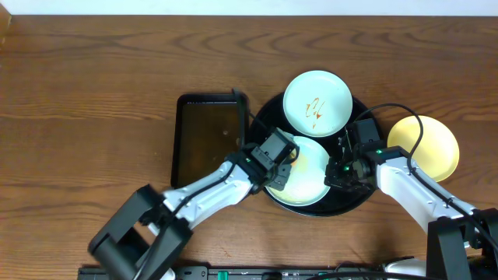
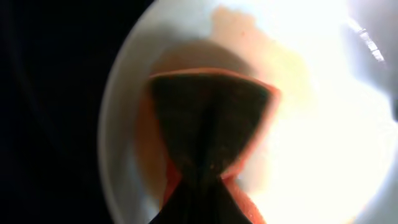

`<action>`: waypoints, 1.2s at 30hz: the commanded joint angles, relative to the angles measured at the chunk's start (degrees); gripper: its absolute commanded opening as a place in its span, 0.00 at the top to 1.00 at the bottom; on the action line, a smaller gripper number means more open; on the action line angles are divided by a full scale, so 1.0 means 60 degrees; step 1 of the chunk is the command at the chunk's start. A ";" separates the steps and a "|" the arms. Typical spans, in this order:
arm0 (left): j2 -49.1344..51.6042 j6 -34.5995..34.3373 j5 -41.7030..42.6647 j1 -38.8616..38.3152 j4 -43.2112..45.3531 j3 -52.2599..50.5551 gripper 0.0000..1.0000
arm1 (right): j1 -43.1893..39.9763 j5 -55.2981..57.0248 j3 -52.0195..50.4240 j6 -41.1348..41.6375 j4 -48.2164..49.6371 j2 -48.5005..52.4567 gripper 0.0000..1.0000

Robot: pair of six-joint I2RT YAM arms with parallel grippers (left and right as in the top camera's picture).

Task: Clean dirty plates on tray and stack at the side
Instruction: 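Scrub the held white plate with the sponge in the left gripper, then return the sponge with the left gripper to the black water tray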

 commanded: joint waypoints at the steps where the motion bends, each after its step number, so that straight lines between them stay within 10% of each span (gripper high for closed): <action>1: -0.1126 0.0226 -0.0579 0.0051 0.0044 -0.0066 0.92 | 0.0102 -0.0015 -0.0069 0.0025 -0.0098 0.0051 0.99; 36: -0.2903 0.0222 -0.1366 0.3362 -0.2441 -0.0106 0.92 | -0.0051 -0.0550 0.0058 -0.1188 0.0681 -0.1020 0.99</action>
